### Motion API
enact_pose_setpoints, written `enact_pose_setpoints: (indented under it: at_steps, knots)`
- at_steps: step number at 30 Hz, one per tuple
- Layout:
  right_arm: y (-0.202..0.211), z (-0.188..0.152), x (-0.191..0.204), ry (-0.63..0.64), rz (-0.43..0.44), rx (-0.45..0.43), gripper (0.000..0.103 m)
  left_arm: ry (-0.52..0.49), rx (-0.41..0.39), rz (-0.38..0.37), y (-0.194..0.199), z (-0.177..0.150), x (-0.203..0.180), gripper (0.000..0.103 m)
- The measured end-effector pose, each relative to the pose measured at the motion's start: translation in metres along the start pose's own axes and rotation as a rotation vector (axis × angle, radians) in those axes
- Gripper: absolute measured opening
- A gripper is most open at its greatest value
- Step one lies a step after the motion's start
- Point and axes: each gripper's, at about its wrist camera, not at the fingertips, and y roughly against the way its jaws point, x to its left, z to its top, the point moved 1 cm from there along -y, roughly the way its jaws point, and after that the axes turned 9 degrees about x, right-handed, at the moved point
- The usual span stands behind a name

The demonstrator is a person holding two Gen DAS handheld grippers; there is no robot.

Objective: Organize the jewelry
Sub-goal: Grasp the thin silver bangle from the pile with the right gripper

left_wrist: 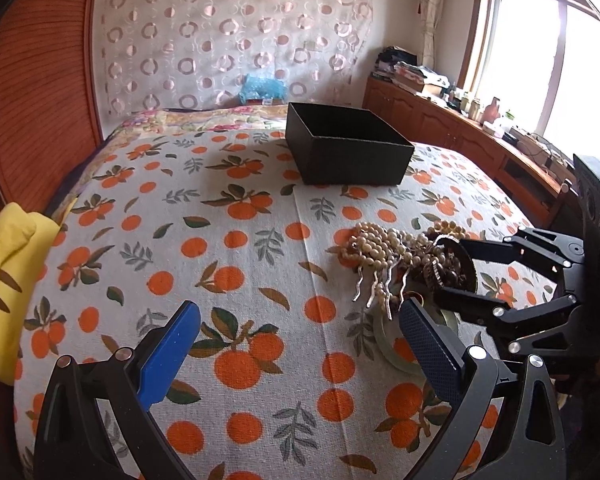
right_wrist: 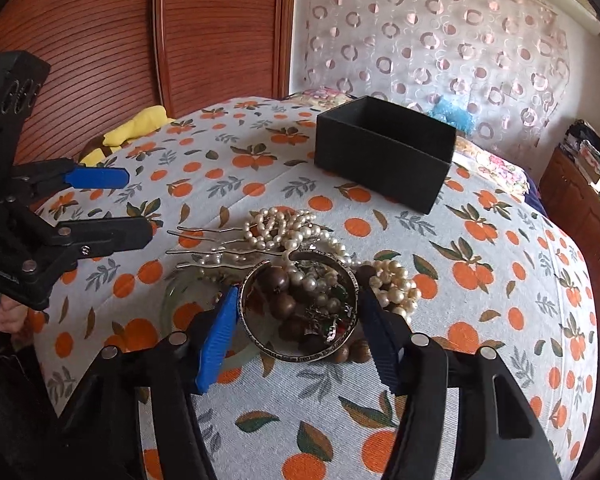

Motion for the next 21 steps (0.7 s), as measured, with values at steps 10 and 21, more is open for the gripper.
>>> enact_pose_setpoints:
  at_steps: [10,21]
  knots:
    - [0.041,-0.018,-0.028,-0.058,-0.026,-0.060,0.063,-0.043,0.009,-0.056,-0.004,0.008,-0.019,0.096]
    - [0.038,-0.048,-0.068,-0.151,-0.084,-0.025,0.063,-0.126,0.057,-0.127,-0.025,0.039,-0.051,0.051]
